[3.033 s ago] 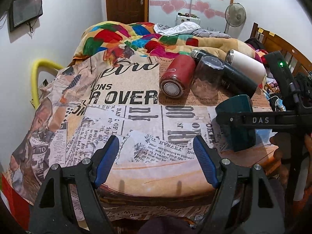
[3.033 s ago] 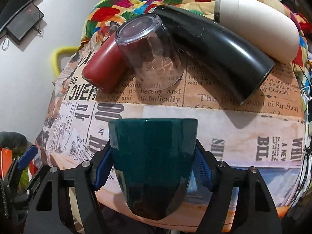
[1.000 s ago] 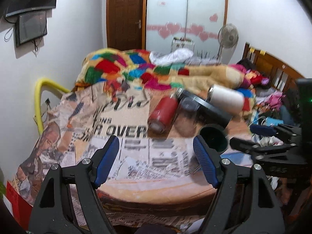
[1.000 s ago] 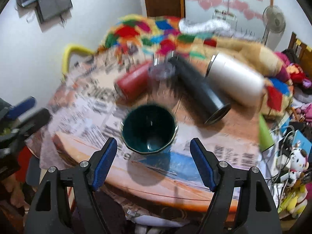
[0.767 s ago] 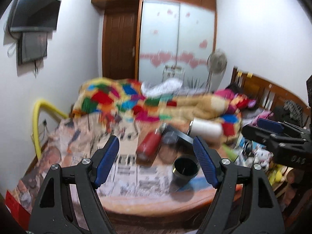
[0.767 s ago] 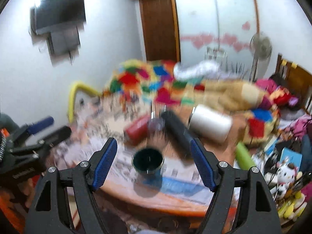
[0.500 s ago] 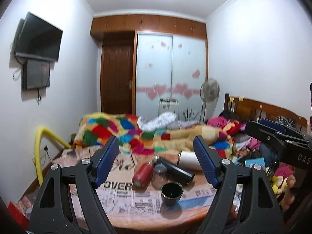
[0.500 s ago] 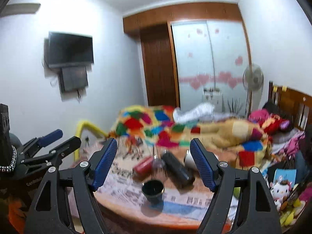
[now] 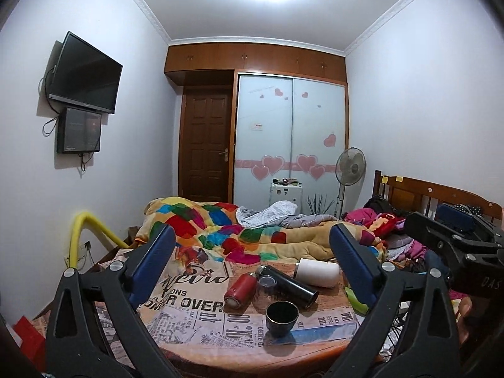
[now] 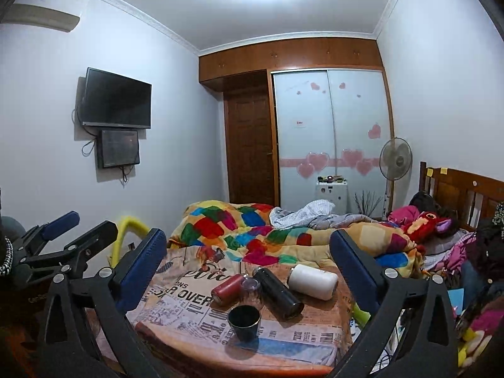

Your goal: Flip cup upright

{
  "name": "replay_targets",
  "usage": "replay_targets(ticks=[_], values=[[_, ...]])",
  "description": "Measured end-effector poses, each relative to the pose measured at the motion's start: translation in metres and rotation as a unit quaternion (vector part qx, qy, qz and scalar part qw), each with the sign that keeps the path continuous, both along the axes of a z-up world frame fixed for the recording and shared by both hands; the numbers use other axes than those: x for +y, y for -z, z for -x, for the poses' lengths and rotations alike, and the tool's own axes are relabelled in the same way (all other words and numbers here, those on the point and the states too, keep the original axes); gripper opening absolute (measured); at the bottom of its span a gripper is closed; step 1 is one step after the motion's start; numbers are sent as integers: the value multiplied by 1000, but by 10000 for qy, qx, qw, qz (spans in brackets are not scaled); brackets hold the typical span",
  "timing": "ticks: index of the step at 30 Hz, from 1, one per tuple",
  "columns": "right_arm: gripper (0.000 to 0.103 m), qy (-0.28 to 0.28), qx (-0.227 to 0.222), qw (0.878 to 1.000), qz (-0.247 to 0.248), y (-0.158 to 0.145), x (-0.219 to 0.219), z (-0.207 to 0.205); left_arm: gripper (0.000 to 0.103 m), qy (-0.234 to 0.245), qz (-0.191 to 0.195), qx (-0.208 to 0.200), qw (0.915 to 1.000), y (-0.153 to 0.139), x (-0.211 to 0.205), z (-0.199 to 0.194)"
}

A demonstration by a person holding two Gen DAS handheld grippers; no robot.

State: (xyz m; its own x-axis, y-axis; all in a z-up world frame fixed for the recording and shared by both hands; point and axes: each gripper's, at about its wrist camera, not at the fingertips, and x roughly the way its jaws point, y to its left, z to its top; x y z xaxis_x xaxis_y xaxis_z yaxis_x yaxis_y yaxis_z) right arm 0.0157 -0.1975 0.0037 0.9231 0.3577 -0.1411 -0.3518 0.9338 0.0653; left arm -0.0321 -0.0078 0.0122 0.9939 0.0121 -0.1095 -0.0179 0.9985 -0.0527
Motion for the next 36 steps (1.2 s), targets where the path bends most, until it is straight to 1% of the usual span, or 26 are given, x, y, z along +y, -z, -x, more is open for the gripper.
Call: replay_targets(ticks=[9,24,28,36], values=[[103,-51,41,10000,76,5,-3,12,99,-70,5,10,10000,3,2,2],[103,-89,159,9997,154,6,1,13,99,-56,-37,115,9999,7,-1,-5],[103,-89,167,9997,154,6,0,12,101,-41,-56,119,9999,7,-2,-6],[103,-83,176,9997,140,5,-1,12,103,-25,-59,130,9999,7,-2,-6]])
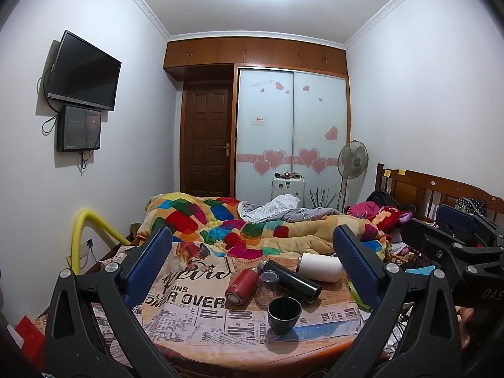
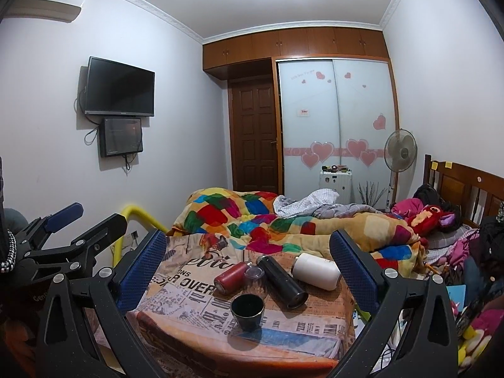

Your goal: Flip cup upright

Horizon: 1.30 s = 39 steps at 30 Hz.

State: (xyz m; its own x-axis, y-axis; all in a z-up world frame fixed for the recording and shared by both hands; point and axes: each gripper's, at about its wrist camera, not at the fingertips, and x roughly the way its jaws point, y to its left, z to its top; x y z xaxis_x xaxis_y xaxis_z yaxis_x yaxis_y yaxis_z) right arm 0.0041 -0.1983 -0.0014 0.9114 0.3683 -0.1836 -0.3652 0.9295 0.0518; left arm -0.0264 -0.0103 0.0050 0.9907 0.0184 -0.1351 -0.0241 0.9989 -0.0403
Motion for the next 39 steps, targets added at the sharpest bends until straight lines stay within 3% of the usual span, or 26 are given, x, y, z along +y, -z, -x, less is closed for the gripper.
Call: replay_targets(ticks=[39], values=[[103,71,-13,10000,-6,-2,-6,-1,103,170,42,120,9998,4,-2,-9]])
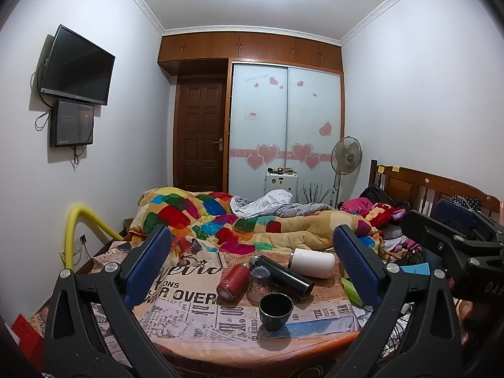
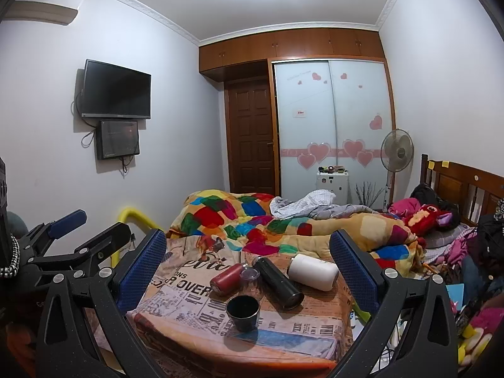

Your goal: Flip cup upright

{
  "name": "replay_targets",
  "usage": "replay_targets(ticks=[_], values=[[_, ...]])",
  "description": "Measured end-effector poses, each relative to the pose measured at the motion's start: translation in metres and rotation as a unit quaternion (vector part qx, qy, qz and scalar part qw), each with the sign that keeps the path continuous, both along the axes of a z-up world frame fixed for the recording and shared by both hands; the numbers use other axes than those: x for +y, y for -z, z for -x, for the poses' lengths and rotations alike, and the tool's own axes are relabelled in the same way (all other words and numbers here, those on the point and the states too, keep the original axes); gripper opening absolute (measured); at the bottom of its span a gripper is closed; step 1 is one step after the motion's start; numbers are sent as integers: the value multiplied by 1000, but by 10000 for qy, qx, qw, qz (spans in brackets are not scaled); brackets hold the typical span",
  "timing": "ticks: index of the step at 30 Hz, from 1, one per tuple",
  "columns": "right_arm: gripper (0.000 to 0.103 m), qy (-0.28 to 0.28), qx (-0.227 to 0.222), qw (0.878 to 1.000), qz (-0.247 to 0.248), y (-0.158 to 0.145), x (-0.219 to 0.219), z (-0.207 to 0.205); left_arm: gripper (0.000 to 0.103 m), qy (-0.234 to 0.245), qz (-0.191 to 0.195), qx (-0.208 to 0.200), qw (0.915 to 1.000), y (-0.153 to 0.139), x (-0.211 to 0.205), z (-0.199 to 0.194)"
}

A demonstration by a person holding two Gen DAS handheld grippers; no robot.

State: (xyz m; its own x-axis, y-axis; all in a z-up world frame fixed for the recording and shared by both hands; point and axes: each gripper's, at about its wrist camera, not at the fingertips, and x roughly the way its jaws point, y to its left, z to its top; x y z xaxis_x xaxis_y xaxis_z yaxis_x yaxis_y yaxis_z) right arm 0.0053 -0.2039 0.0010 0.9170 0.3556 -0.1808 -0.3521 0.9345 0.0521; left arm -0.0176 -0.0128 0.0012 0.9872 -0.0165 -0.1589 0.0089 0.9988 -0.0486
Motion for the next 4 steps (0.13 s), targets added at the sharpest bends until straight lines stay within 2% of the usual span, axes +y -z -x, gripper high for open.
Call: replay_targets(ticks=[4], values=[[103,-2,9,10000,13,0,1,0,103,-18,34,13,10000,1,4,0]])
